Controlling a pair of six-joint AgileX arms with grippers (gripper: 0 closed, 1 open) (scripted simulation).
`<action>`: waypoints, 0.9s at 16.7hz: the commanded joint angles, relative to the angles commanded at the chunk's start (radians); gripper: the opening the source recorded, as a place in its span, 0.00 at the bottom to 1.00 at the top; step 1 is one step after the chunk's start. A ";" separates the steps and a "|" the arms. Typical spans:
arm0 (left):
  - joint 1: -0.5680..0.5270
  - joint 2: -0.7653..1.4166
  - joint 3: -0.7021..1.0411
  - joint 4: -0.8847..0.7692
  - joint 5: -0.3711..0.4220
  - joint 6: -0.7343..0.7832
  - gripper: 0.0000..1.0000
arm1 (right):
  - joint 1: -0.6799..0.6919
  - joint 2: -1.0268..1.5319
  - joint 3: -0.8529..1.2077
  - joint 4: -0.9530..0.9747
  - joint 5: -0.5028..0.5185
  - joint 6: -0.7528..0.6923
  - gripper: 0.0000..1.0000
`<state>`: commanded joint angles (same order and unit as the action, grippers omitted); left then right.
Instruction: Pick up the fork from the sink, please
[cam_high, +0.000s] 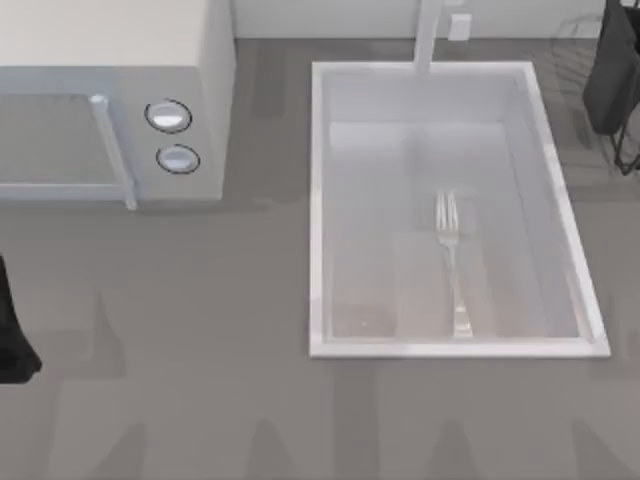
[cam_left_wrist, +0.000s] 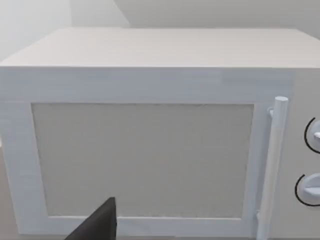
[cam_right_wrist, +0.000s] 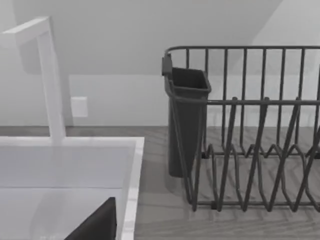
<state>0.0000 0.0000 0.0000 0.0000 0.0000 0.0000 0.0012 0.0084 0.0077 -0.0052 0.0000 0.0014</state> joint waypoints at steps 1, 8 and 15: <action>0.000 0.000 0.000 0.000 0.000 0.000 1.00 | 0.003 0.017 0.016 -0.011 0.000 0.003 1.00; 0.000 0.000 0.000 0.000 0.000 0.000 1.00 | 0.060 0.381 0.344 -0.224 -0.001 0.083 1.00; 0.000 0.000 0.000 0.000 0.000 0.000 1.00 | 0.167 1.053 0.931 -0.596 -0.003 0.224 1.00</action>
<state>0.0000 0.0000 0.0000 0.0000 0.0000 0.0000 0.1678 1.0614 0.9392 -0.6011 -0.0030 0.2253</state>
